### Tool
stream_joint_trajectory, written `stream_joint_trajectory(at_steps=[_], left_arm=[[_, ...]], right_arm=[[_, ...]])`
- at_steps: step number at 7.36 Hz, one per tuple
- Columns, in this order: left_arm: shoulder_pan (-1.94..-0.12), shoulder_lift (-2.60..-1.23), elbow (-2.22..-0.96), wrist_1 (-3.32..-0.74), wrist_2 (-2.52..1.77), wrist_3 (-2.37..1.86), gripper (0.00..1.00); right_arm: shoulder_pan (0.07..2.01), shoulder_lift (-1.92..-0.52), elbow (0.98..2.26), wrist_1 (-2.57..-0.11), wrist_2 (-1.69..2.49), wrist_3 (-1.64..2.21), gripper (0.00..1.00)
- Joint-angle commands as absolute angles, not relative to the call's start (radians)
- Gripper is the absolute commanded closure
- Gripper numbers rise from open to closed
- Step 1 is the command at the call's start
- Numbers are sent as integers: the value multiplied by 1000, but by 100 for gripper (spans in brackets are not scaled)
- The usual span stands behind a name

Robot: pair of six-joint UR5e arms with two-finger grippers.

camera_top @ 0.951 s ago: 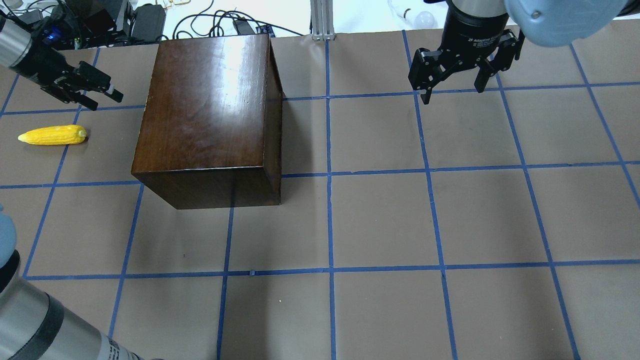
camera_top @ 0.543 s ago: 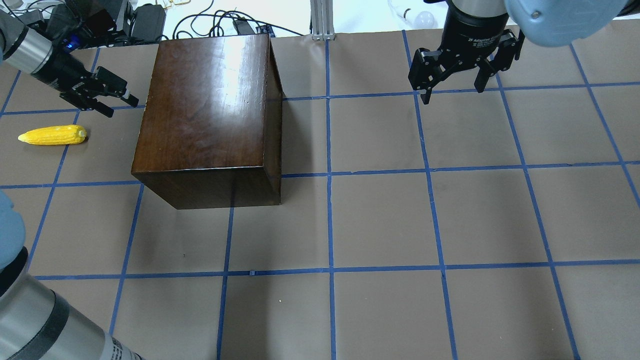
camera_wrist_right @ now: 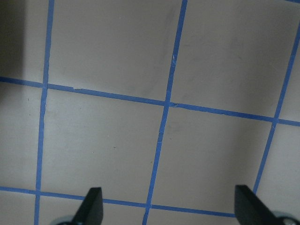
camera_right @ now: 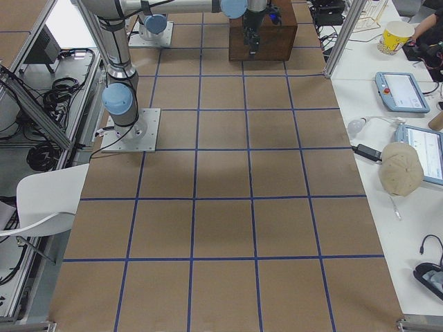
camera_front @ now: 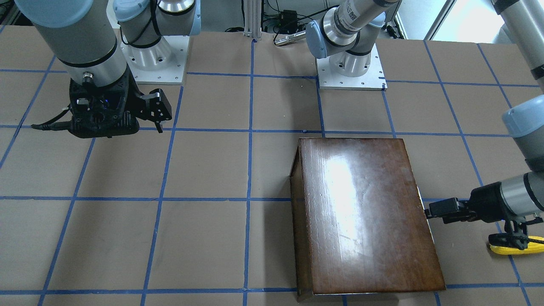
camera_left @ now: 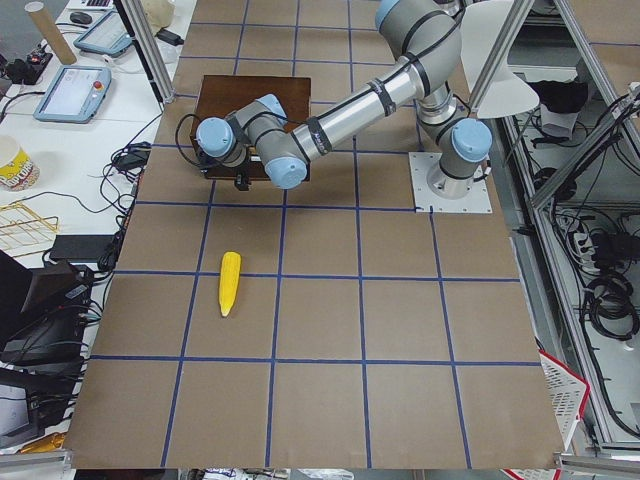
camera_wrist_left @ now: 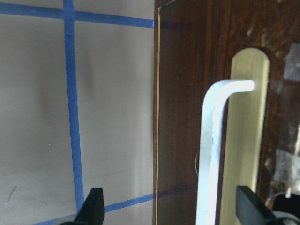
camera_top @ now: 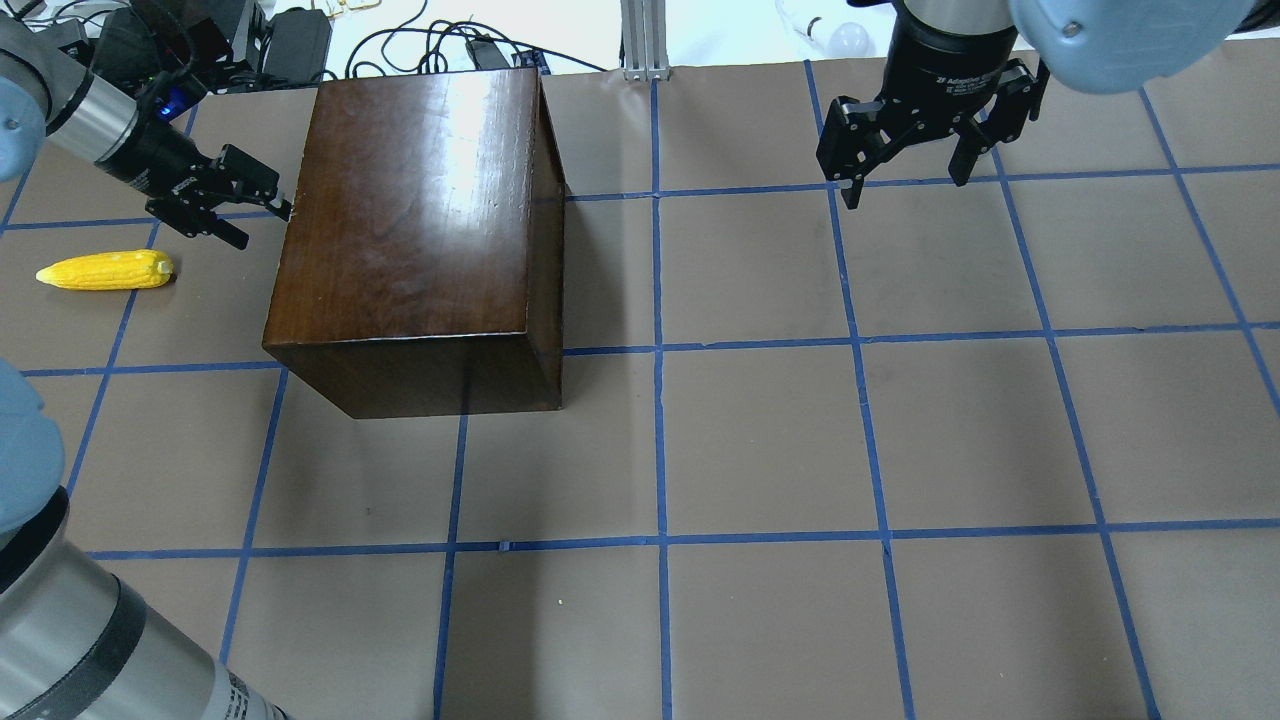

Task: Open drawer and put corn inside
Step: 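Move the left gripper to the white drawer handle on the cabinet side, then close the left gripper on the white drawer handle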

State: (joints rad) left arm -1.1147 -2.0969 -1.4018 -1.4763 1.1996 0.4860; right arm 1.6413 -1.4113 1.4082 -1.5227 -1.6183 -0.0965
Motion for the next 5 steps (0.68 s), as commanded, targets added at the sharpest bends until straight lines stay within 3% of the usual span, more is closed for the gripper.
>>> stream_joint_trajectory(at_steps=[1,5], left_arm=[[-1117,-2097,-1416,-1466,1200,485,0],[-1120,-2100,-1417,-1465,1206,491,0]], right_arm=[[1641,-1411,1408,-1522,-1618,-97,0],[1641,-1411,1408,-1522,-1618,-97,0]])
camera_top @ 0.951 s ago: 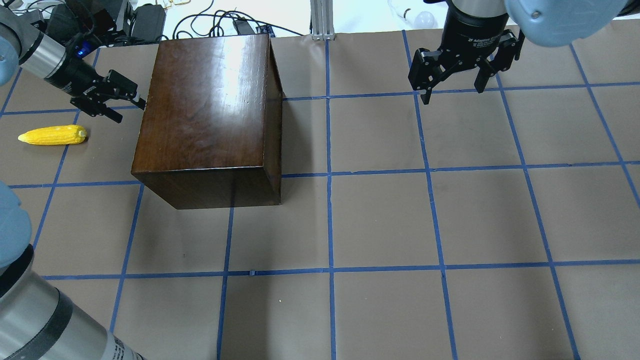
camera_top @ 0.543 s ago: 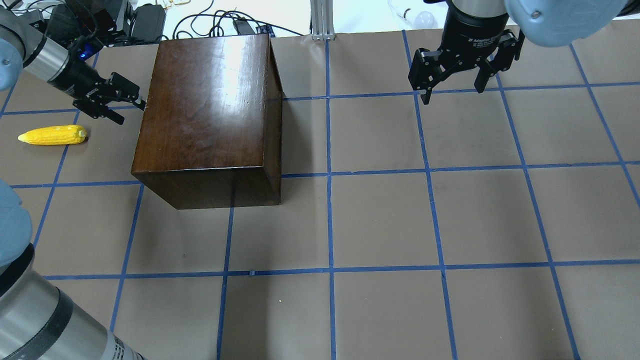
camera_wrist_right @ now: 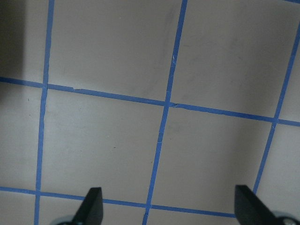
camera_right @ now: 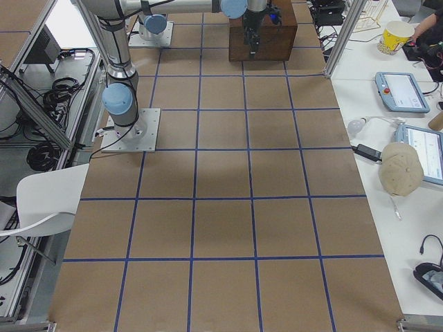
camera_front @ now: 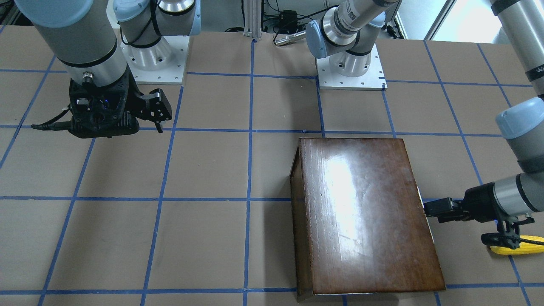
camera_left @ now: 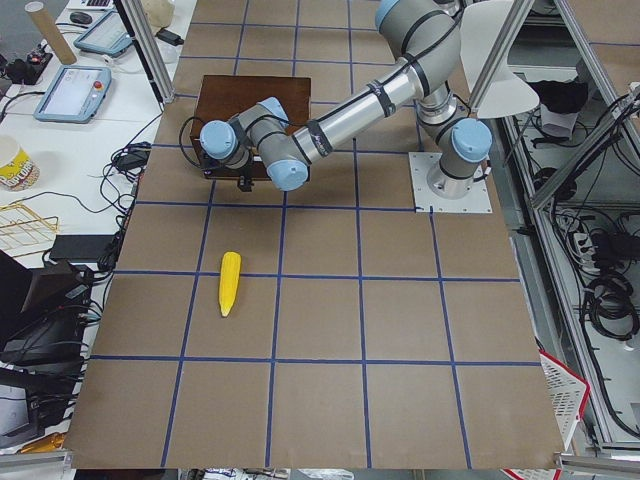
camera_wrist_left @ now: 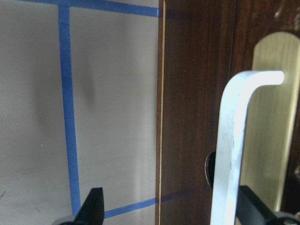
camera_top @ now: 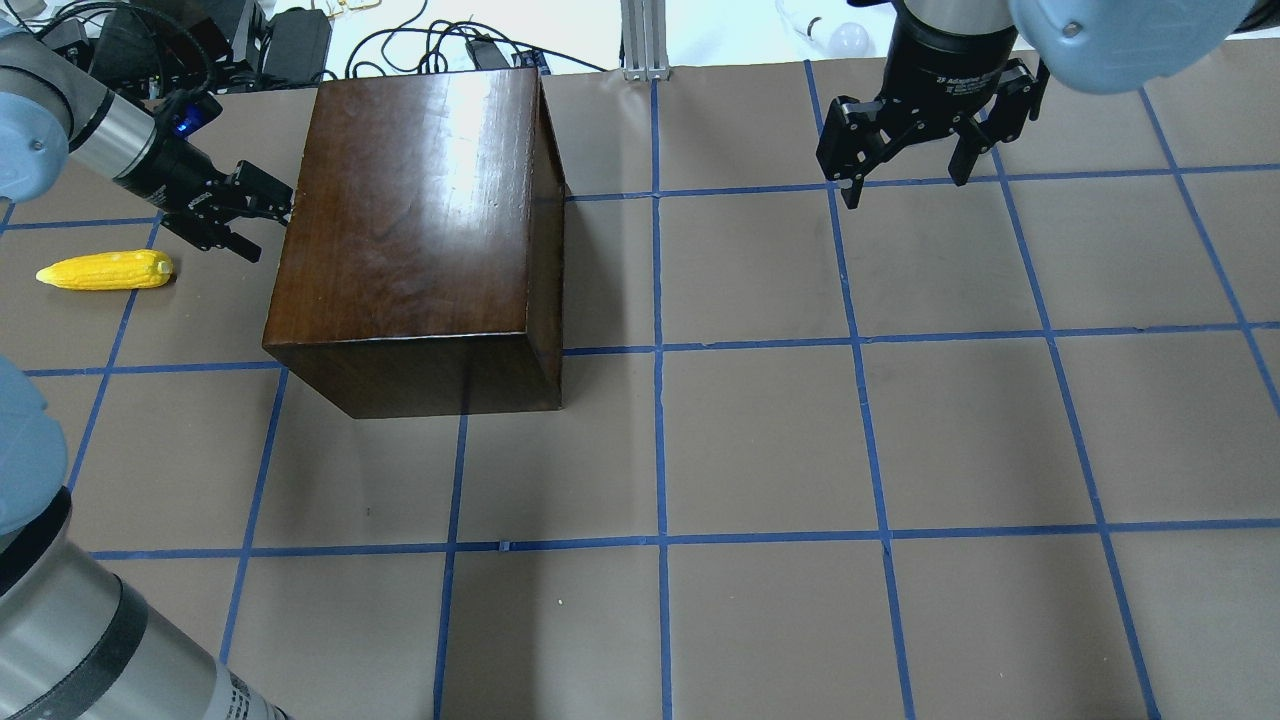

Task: Open drawer and put corn inside
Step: 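Close the left gripper on the white drawer handle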

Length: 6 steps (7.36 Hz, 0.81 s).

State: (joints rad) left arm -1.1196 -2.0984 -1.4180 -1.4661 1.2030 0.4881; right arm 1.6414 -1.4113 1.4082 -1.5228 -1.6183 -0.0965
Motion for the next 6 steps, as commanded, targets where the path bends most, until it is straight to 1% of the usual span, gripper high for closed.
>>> stream_joint_trajectory(at_steps=[1,6], left_arm=[[-1118,-2102,-1419,-1450,1207,492,0],[-1117,-2105,-1421,-1448,1248,492,0]], right_arm=[[1641,-1411,1408,-1523,-1618,-97,0],[1641,-1411,1408,-1522,-1618,-97,0]])
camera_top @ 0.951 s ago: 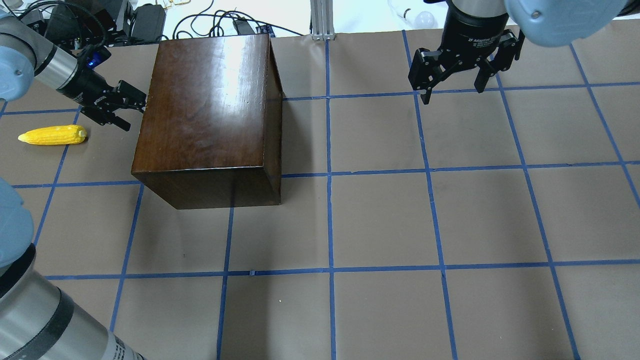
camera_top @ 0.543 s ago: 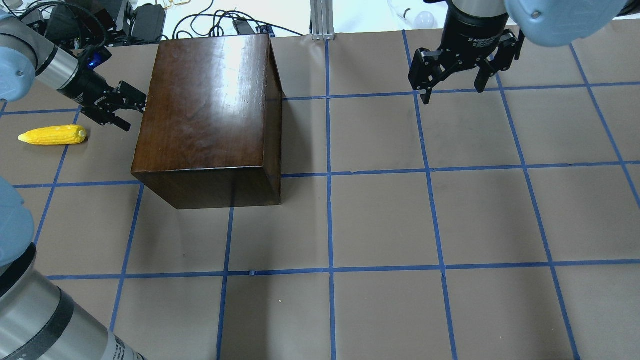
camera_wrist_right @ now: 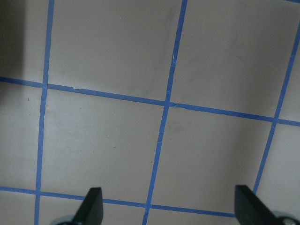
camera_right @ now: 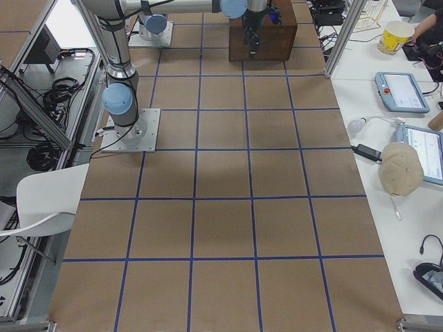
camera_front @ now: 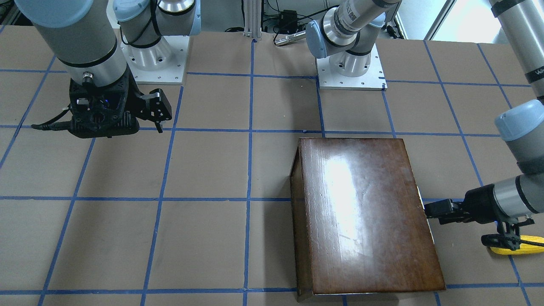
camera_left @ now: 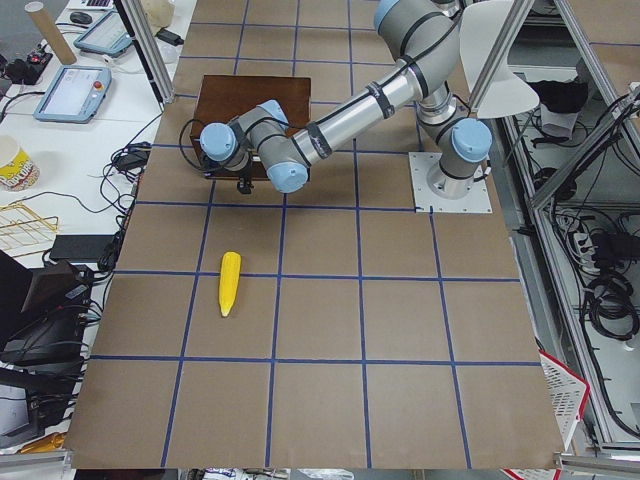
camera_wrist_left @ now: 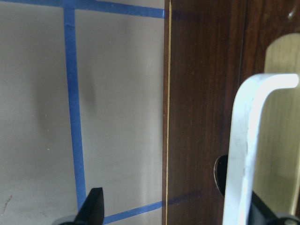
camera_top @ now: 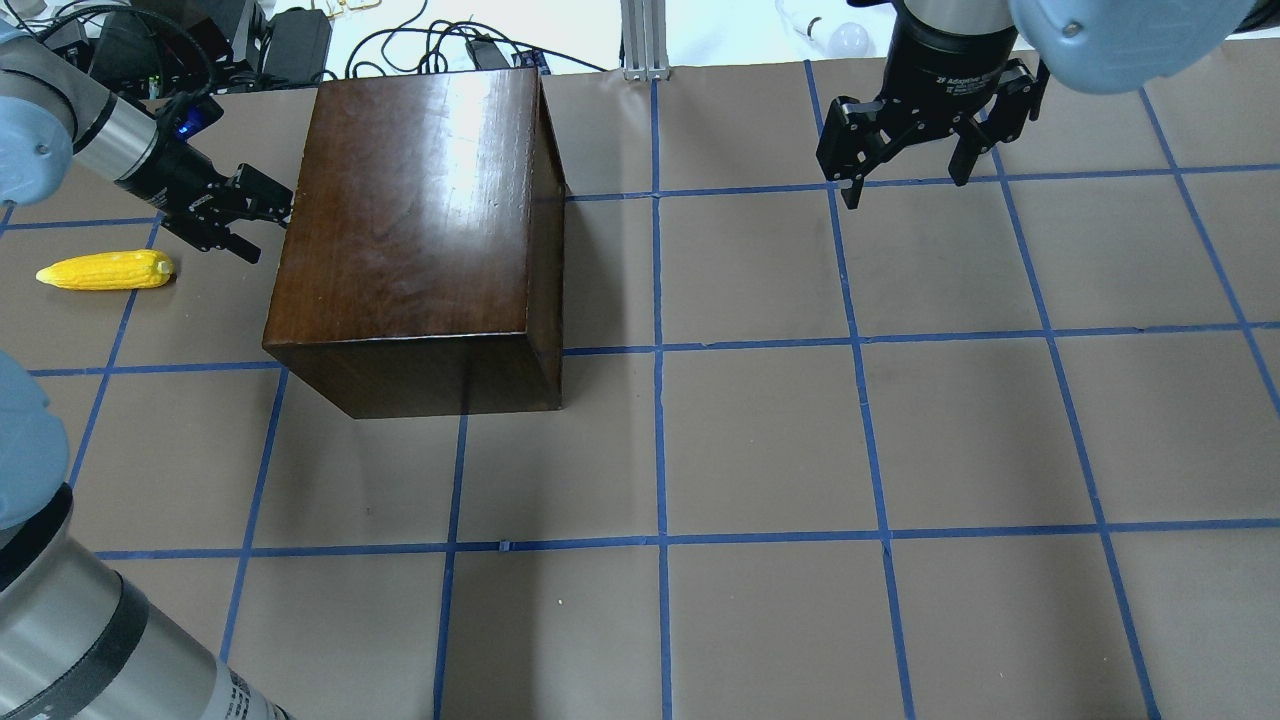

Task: Open drawer and put corn inside
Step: 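Close the left gripper on the white drawer handle, then pull the drawer outward from the cabinet with the left gripper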

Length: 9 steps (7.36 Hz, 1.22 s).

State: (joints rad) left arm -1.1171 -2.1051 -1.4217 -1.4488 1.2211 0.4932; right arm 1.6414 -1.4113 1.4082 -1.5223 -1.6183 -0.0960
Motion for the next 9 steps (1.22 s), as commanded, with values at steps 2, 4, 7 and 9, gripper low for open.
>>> stream_joint_trajectory(at_steps=[2,4,7,9], left_arm=[[-1114,-2103,-1419,-1448,1259,495,0],[-1111,-2103,-1410,-1448,1272,497,0],[-1101,-2102,-1405,-1447,1291,500,0],[-1095,-2100,-1401,-1445,1292,508,0]], right_arm=[[1641,-1411,1408,-1522,-1618,-97,0],[1641,-1411,1408,-1522,-1618,-97,0],[1641,-1411,1408,-1522,-1618,-97,0],[1641,-1411,1408,-1522,-1618,-97,0]])
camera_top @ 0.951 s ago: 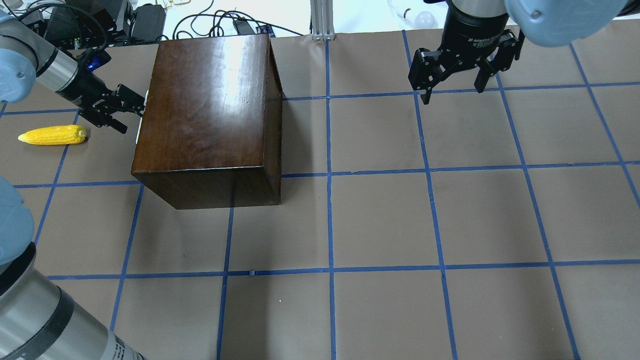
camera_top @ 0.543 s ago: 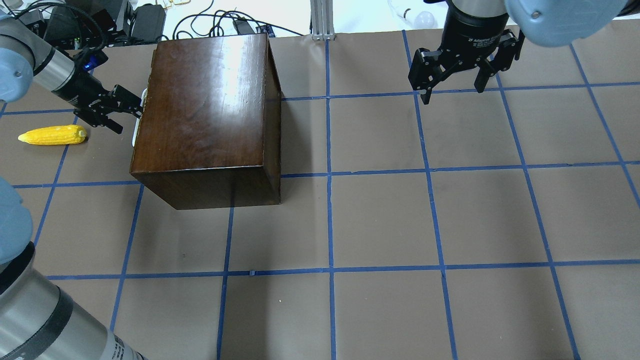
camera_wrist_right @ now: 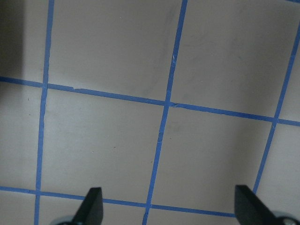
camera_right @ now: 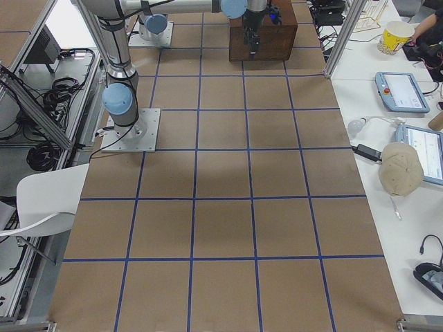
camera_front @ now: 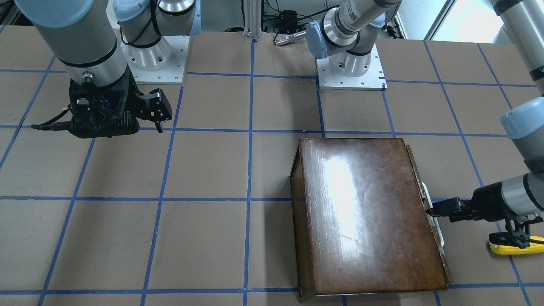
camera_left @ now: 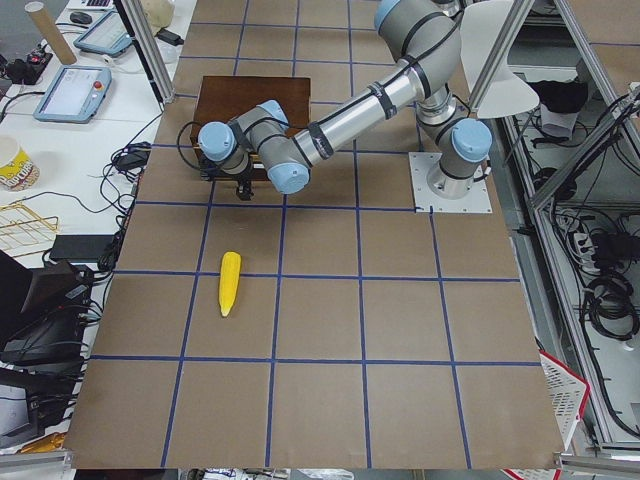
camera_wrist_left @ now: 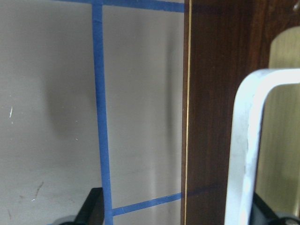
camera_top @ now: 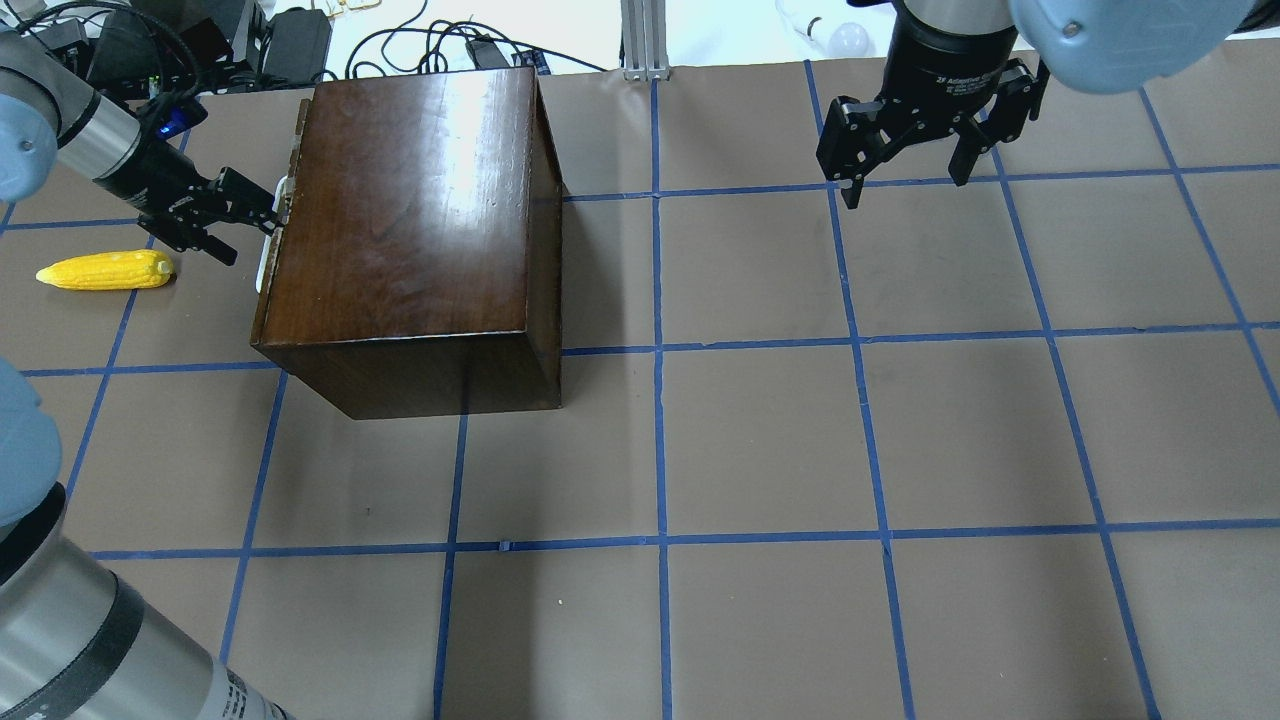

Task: Open drawer and put corn inside
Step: 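Pull the drawer outward from the cabinet with the left gripper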

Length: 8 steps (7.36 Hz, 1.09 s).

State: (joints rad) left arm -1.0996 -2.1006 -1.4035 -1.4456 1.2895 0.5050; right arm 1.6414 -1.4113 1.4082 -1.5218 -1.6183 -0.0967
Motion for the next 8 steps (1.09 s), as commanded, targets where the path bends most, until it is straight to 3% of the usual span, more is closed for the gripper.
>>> stream_joint_trajectory(at_steps=[1,8], left_arm=[[-1086,-2100,-1401,-1445,1293,508,0],[-1026,-2103,-1399,-1424,1301,534,0]], right_arm=[[1641,-1411,1408,-1523,-1618,-95,0],[1641,-1411,1408,-1522,-1618,-97,0]])
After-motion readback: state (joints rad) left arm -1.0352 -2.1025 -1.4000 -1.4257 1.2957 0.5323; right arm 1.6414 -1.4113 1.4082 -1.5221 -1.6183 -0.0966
